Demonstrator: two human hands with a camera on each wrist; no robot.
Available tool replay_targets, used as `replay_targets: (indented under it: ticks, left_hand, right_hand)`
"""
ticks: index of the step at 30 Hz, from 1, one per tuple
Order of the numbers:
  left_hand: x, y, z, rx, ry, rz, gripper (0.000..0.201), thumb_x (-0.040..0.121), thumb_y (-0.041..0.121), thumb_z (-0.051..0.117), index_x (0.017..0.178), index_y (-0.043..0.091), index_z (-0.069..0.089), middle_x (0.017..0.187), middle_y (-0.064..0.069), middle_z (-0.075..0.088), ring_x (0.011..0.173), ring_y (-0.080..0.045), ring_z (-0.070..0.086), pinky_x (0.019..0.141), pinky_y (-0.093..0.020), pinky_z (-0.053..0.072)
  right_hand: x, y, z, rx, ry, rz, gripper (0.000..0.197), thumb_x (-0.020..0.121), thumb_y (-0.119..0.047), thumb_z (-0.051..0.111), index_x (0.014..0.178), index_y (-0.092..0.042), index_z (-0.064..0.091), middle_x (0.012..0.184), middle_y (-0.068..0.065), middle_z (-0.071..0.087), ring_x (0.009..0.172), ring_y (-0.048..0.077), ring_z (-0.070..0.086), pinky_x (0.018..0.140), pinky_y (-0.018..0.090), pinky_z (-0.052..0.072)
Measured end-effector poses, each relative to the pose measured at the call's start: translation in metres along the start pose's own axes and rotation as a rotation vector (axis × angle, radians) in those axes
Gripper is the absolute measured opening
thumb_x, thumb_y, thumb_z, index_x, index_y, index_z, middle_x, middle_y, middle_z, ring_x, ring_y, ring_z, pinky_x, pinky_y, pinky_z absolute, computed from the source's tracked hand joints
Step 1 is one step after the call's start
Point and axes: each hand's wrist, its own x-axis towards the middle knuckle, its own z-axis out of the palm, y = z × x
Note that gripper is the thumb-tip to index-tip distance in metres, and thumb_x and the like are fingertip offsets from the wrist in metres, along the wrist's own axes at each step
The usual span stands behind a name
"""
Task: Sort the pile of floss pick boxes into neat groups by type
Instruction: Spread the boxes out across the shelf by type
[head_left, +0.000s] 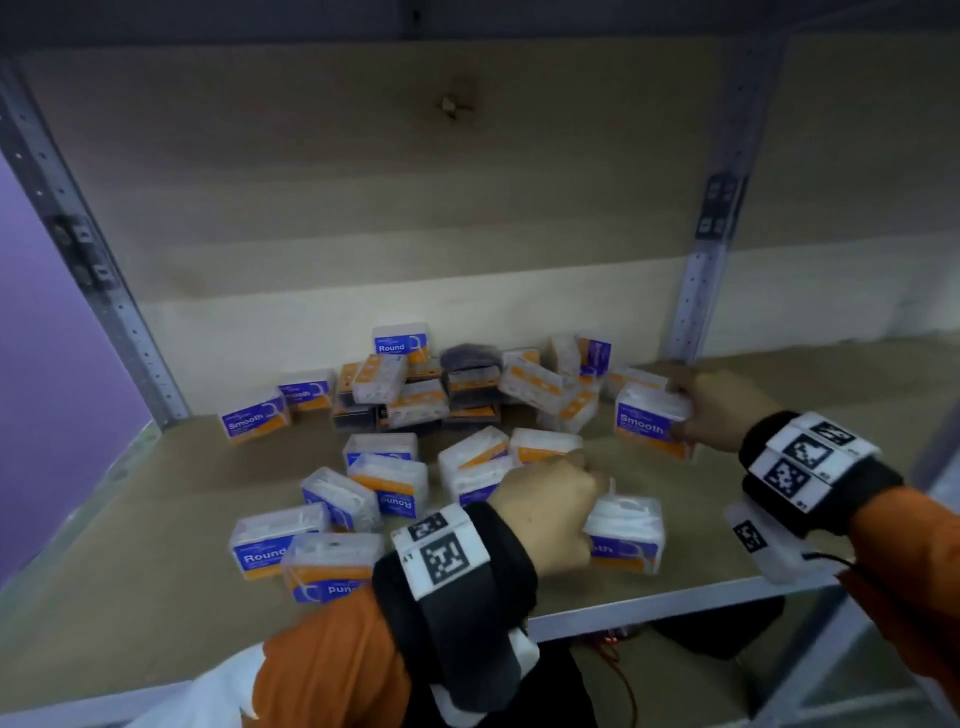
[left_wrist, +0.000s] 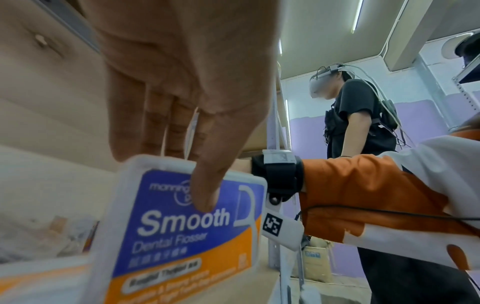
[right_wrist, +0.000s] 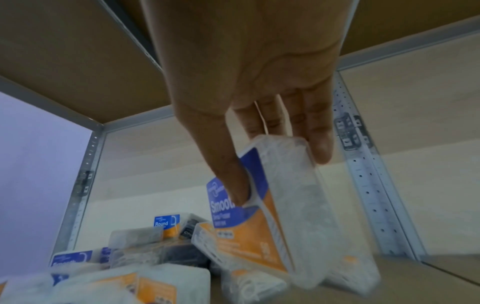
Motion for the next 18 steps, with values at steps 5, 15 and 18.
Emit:
replay_targets:
  ticks: [5, 15, 18]
  left_hand:
    - [0.006, 0.013, 0.023, 0.048, -0.097, -0.072, 0.044, 0.087, 0.019, 0.059, 0.127, 0.005, 0.049, 0.125, -0.015, 0.046, 0.112, -0.035, 0.051, 0.077, -0.04, 0.044]
    - [0.023, 0.014, 0.056, 0.026, -0.169, -0.213, 0.047, 0.089, 0.012, 0.057, 0.131, 0.0, 0.04, 0.133, -0.019, 0.039, 0.12, -0.035, 0.044, 0.086, -0.041, 0.045]
    - [0.029, 0.014, 0.059, 0.018, -0.184, -0.245, 0.049, 0.09, 0.011, 0.055, 0.134, 0.0, 0.037, 0.135, -0.019, 0.036, 0.123, -0.035, 0.041, 0.089, -0.042, 0.045]
  right_hand:
    - [-0.004, 0.012, 0.015, 0.008, -0.057, 0.038, 0.054, 0.083, -0.029, 0.065, 0.132, -0.013, 0.049, 0.128, 0.01, 0.058, 0.114, 0.024, 0.058, 0.083, 0.024, 0.044]
    - [-0.001, 0.012, 0.041, 0.029, -0.14, 0.027, 0.042, 0.084, -0.028, 0.064, 0.121, -0.012, 0.054, 0.12, 0.01, 0.063, 0.109, 0.024, 0.061, 0.084, 0.028, 0.048]
    - [0.001, 0.009, 0.049, 0.04, -0.155, 0.022, 0.045, 0.085, -0.027, 0.064, 0.125, -0.011, 0.052, 0.123, 0.01, 0.062, 0.111, 0.023, 0.06, 0.087, 0.028, 0.049]
